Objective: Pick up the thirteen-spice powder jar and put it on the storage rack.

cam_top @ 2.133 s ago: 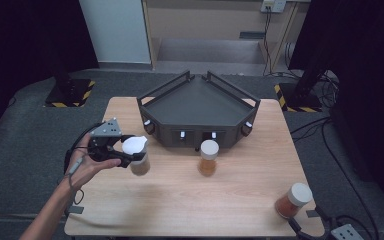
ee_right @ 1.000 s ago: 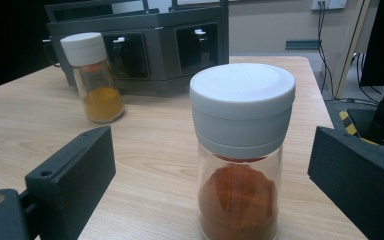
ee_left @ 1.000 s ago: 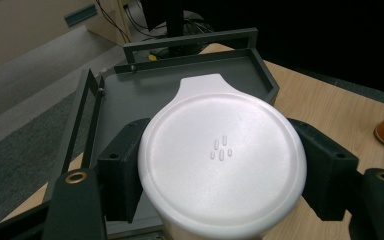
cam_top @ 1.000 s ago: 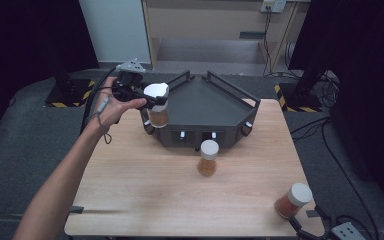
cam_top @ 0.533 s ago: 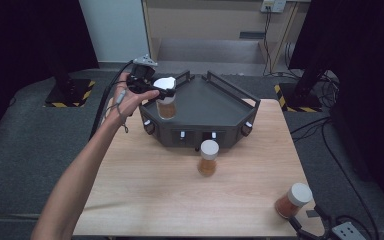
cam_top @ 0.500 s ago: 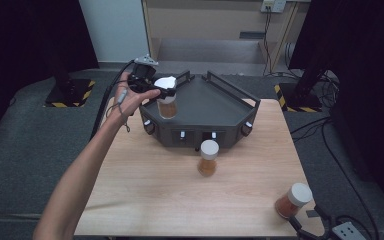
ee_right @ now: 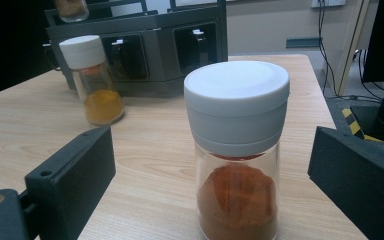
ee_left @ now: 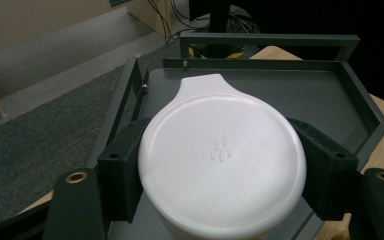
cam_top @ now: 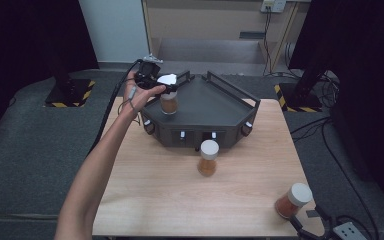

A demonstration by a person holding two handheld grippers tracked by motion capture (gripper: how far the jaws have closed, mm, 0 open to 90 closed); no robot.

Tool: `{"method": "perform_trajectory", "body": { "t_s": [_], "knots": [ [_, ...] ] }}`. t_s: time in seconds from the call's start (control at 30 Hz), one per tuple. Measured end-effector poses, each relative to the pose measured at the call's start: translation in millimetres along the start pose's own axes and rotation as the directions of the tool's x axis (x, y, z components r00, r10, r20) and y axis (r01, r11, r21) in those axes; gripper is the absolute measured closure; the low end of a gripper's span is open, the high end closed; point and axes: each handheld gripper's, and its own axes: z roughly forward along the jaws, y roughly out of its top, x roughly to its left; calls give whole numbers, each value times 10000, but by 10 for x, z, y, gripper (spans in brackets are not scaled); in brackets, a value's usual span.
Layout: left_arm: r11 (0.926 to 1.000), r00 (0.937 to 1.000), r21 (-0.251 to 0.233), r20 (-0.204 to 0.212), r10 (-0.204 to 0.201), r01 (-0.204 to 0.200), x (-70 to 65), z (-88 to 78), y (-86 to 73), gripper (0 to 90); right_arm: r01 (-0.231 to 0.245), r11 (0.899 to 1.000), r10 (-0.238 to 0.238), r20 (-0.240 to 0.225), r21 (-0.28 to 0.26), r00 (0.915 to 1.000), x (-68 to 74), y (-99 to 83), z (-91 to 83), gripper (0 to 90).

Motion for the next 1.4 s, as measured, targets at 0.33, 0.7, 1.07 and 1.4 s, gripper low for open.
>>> {"method": "perform_trajectory", "body": {
  "t_s": [0.33,0.7,1.07,1.4],
  "knots": [
    [10000,9999,-31,111,-28,29,-21,114,-30,295,-83,10000,83,-22,-5,10000,-10,-5,1,52],
    [9994,9998,270,71,-203,201,-14,221,-32,296,-82,10000,82,-7,-27,10000,-10,-9,-8,52],
    [9997,9998,-160,91,-199,201,-28,234,-136,292,-75,10000,75,-17,-22,10000,-6,-8,-7,52],
    [9972,9993,-665,-136,-360,350,-47,167,-213,78,-56,10000,56,-31,14,10000,-5,-3,-3,54]
  ]
}}
